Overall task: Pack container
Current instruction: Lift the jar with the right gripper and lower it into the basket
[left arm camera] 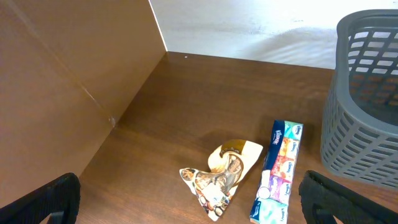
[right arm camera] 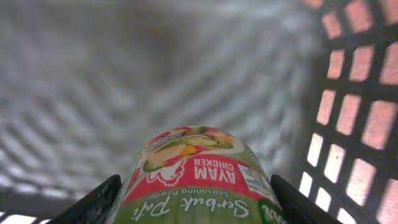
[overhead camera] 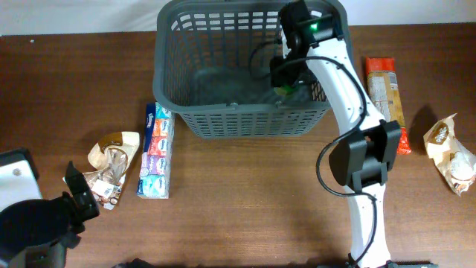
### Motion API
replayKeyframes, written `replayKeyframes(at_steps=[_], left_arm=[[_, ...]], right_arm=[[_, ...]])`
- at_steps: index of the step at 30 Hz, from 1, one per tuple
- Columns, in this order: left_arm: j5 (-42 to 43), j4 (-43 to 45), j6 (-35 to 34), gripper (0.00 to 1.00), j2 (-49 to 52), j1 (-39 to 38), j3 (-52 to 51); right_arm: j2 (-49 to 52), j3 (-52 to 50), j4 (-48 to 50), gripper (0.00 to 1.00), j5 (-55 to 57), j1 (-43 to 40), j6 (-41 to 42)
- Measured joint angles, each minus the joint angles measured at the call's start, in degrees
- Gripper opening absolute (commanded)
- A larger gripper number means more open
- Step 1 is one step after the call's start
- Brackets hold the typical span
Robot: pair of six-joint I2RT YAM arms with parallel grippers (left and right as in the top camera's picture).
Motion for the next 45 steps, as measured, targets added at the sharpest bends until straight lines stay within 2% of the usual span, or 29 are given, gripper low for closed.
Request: replayKeyframes(at_steps=[1,4,5,12,32,36,38,39,45], left_arm=[[0.0,0.0,0.0,1.00,0.0,0.0,0.0],[0.0,0.0,0.0,1.00,0.0,0.0,0.0],[0.0,0.0,0.0,1.00,0.0,0.0,0.0],[0.0,0.0,0.0,1.00,0.0,0.0,0.0],[0.0,0.0,0.0,1.00,0.0,0.0,0.0],[0.0,0.0,0.0,1.00,0.0,0.0,0.0],[0.0,0.0,0.0,1.00,0.0,0.0,0.0],[0.0,0.0,0.0,1.00,0.0,0.0,0.0],[0.0,0.0,0.0,1.00,0.0,0.0,0.0]], right_arm=[[0.4,-0.6,0.0,0.16,0.2,0.0,0.0],[0.7,-1.0,0.0,0.43,0.5,0.0,0.0],[0.7,-1.0,0.1,0.46,0.5,0.0,0.0],[0.7,-1.0,-0.2,0.54,0.5,0.0,0.0],[3.0,-1.0,-0.2,0.58,0.5,0.0,0.0],[3.7,-1.0,-0.1,0.80,0.6,0.0,0.0],[3.8,-1.0,-0.1,0.95,0.7,0.0,0.0],[3.8,-1.0,-0.1,0.99,0.7,0.0,0.1],[3.8,-1.0,-0.1,0.99,0.7,0.0,-0.6]])
